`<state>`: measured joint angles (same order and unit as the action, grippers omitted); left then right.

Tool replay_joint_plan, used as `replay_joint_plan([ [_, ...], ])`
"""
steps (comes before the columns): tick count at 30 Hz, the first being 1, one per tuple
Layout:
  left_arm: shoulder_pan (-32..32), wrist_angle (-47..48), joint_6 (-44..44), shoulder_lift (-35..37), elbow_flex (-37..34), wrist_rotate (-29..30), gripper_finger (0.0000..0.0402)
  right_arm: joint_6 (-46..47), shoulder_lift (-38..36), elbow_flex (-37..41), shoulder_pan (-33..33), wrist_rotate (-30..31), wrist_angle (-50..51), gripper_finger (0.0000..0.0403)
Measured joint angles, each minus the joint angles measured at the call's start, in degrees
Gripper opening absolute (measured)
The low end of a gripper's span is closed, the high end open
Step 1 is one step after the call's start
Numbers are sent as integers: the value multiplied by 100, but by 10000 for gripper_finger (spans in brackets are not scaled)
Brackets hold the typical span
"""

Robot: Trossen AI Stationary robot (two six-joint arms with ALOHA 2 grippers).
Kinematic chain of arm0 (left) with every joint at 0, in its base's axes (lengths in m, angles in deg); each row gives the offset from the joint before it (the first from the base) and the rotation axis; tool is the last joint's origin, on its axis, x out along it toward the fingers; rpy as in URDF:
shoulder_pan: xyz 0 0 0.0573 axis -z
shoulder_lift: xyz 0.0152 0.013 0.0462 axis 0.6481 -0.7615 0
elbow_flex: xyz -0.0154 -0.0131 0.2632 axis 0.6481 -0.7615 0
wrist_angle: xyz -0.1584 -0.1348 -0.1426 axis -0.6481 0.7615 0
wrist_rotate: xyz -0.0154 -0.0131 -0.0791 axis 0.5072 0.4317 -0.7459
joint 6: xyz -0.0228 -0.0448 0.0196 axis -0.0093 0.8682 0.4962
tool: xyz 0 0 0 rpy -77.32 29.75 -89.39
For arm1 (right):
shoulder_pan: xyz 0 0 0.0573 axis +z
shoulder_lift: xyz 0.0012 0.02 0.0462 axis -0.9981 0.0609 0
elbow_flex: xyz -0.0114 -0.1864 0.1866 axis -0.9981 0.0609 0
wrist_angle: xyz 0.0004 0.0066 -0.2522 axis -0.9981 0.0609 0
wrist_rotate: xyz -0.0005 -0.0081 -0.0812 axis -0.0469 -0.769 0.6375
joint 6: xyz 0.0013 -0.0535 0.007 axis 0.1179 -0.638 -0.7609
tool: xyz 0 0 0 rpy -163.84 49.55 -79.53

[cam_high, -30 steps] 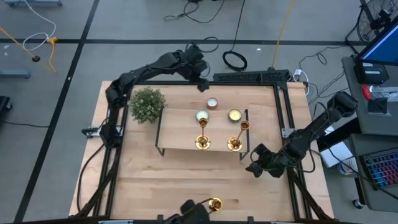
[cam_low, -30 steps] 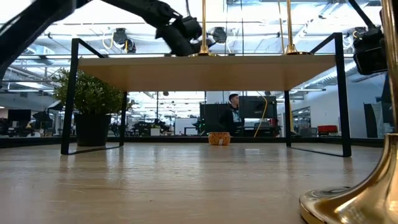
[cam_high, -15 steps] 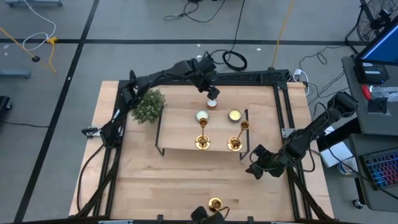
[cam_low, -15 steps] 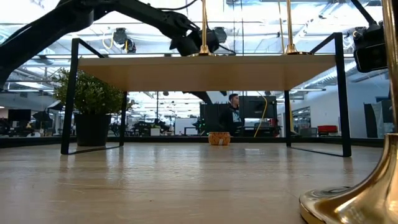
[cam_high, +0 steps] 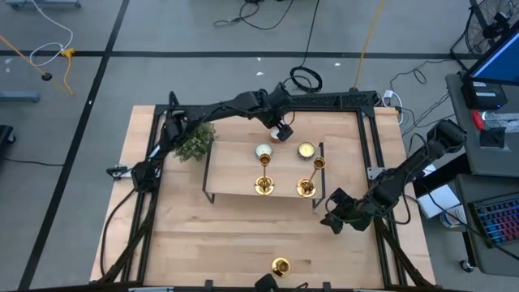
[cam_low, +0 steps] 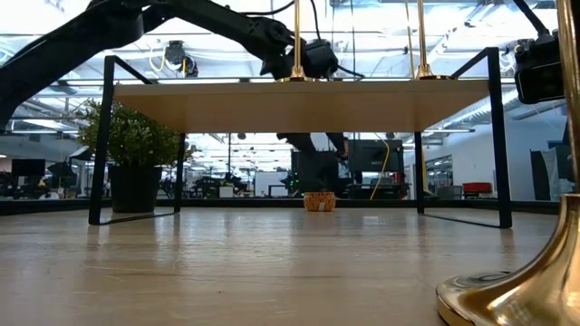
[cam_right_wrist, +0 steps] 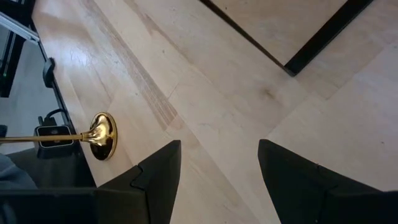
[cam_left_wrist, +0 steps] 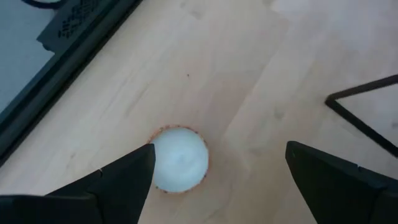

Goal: Pick & Place candle stick holders
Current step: Put the scented candle on the shelf

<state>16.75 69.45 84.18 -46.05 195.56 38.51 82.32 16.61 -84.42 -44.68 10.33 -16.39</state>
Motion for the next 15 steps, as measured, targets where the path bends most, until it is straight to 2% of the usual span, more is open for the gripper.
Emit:
replay_joint_plan([
  [7,65,213,-42,-154,-6,845,384,0,0,0,-2,0,1,210],
  [15,50,498,314,-342,-4,697,388,-20,0,0,-63,0,1,210],
])
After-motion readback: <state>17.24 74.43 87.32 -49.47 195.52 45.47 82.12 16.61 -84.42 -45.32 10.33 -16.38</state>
